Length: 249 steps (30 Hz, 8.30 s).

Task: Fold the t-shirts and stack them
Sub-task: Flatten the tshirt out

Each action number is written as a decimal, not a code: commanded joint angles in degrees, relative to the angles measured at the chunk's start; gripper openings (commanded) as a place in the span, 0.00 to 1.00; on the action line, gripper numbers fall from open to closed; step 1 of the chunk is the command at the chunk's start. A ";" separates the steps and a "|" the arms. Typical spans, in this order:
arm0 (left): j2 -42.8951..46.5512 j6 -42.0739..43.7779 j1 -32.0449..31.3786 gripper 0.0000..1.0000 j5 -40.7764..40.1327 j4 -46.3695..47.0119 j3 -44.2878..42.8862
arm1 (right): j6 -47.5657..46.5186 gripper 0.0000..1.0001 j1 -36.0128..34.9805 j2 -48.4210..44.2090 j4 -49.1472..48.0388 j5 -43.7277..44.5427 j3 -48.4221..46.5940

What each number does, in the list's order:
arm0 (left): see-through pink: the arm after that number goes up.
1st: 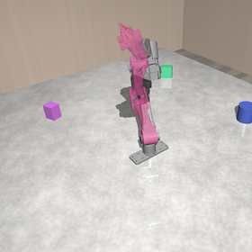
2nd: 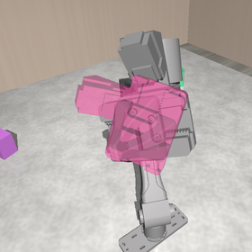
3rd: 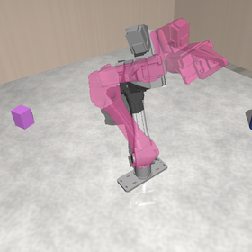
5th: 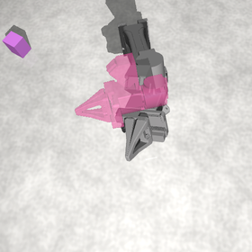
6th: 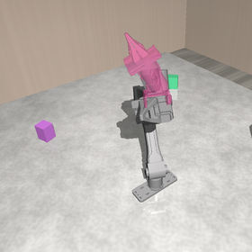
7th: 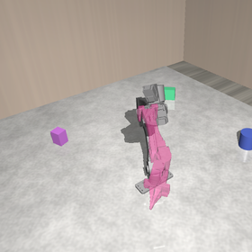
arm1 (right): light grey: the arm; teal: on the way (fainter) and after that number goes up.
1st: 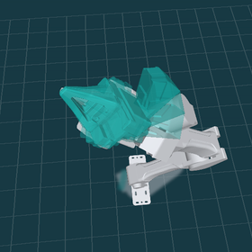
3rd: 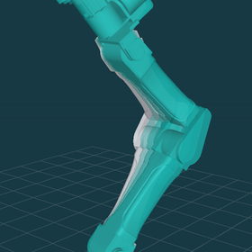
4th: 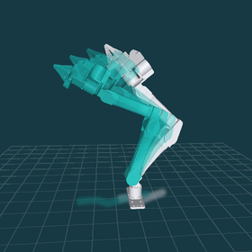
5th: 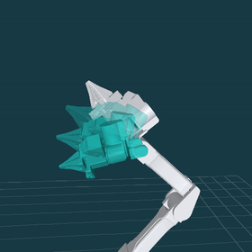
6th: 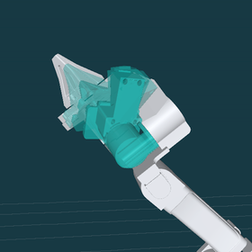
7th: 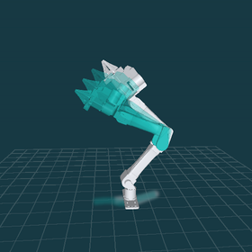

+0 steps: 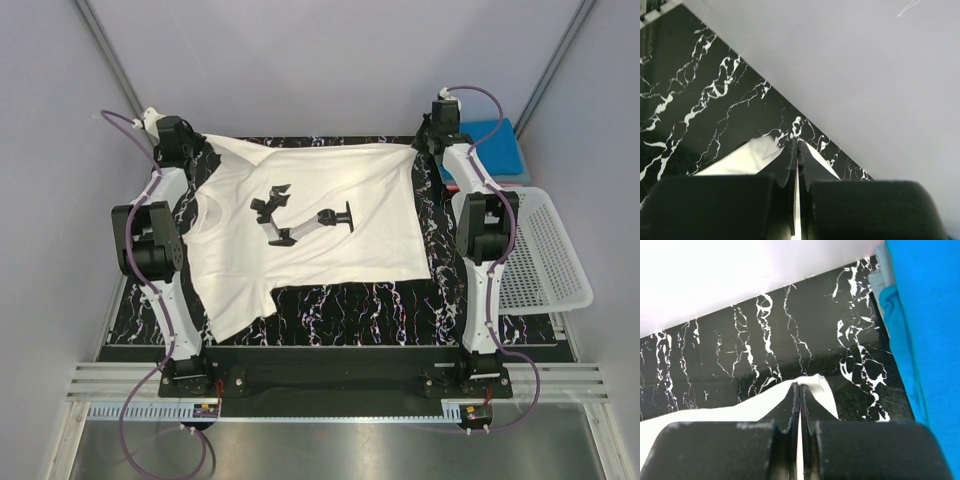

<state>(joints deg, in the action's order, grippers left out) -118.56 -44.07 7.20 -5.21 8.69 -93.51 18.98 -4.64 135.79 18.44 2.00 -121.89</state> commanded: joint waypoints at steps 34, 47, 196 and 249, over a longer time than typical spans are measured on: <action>-20.04 -9.10 6.51 0.00 27.36 11.44 -22.15 | 15.55 0.04 4.29 12.30 -2.36 -14.94 -13.63; -19.51 -5.59 6.07 0.00 27.27 10.74 -21.62 | 21.98 0.00 4.29 18.64 0.81 -14.48 -18.91; 55.98 -44.62 -17.13 0.34 -18.35 -64.25 62.13 | 30.06 0.54 -8.01 -40.16 28.06 8.11 47.35; 58.53 -43.20 -25.31 0.00 -30.03 -70.65 50.45 | 50.36 0.59 -8.01 -37.70 20.42 14.26 62.55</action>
<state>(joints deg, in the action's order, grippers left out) -60.69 -86.65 -17.91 -30.22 -59.20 -40.60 66.24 -12.58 99.42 40.10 12.12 -61.32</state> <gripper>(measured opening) 0.008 0.594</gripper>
